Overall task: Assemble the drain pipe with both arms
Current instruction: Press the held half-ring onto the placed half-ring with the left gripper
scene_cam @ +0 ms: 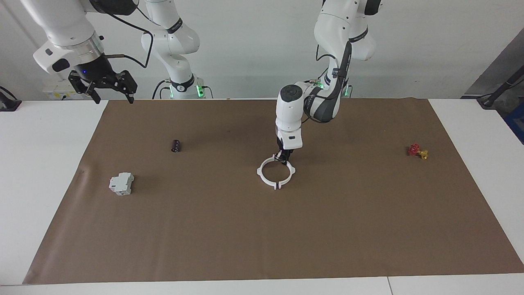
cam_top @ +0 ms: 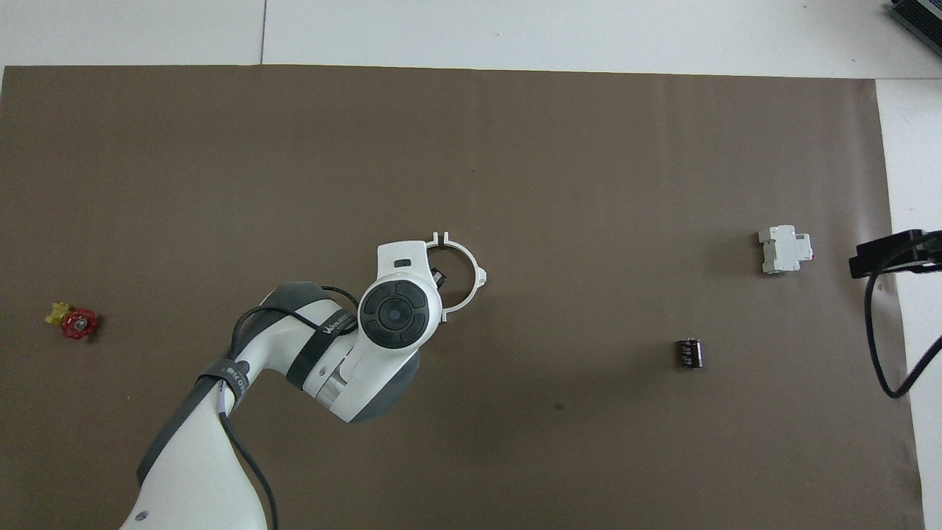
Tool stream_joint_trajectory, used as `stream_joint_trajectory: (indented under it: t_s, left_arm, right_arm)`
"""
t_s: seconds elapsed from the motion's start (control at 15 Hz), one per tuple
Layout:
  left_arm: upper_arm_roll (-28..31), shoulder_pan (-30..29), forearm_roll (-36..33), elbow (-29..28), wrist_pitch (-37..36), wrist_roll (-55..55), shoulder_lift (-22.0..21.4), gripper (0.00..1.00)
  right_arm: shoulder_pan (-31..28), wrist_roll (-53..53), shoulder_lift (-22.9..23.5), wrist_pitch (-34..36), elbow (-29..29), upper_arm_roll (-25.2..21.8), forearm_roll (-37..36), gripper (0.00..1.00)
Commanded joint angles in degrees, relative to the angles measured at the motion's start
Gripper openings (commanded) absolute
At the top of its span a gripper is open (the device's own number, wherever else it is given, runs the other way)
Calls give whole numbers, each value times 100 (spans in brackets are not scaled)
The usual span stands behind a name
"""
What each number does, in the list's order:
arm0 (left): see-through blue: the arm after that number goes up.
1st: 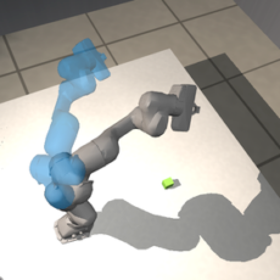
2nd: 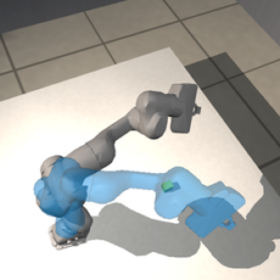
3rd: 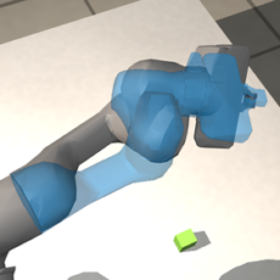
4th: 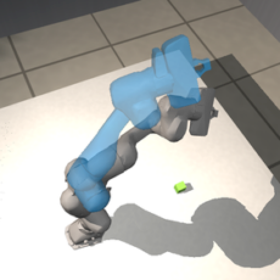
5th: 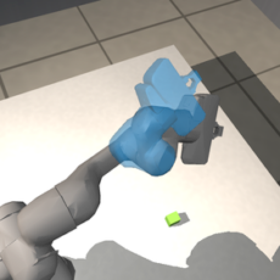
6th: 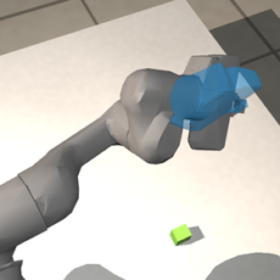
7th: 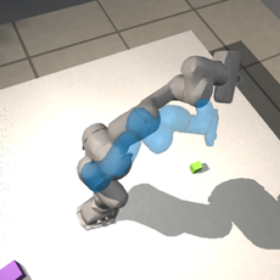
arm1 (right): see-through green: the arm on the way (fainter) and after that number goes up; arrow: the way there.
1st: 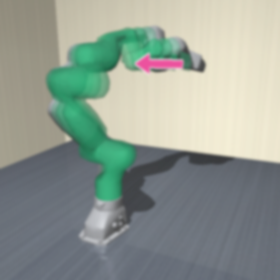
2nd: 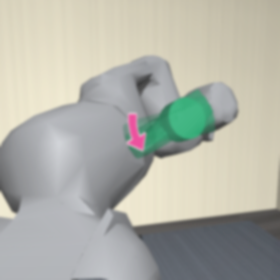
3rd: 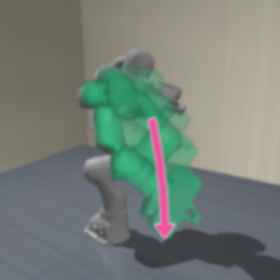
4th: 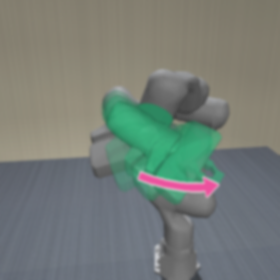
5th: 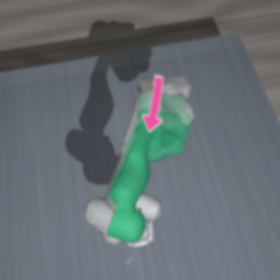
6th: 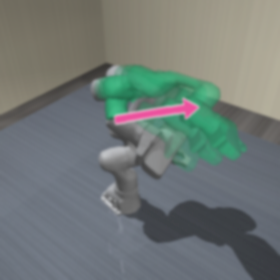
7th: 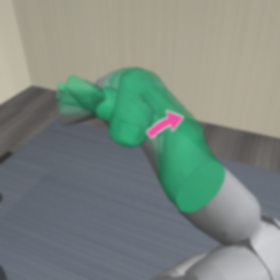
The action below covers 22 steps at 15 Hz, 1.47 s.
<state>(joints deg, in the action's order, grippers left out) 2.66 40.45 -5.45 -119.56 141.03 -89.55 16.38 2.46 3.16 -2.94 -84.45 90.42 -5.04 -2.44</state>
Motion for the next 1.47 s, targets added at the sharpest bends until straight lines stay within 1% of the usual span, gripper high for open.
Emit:
stream_joint_trajectory:
  t_s: [0.0,0.53,1.0,1.4]
  left_arm:
    - [42,77,-123,12,39,-168,32,0]
    - [42,95,-237,64,30,-168,32,0]
    - [42,130,-632,73,-110,-151,41,0]
    - [33,165,-650,82,-119,-151,41,0]
  right_arm:
    - [-53,-26,-40,52,11,29,130,100]
    - [-53,-26,-40,52,11,29,130,100]
    - [-53,-26,-40,52,11,29,130,100]
    - [-53,-26,-40,52,11,29,130,100]
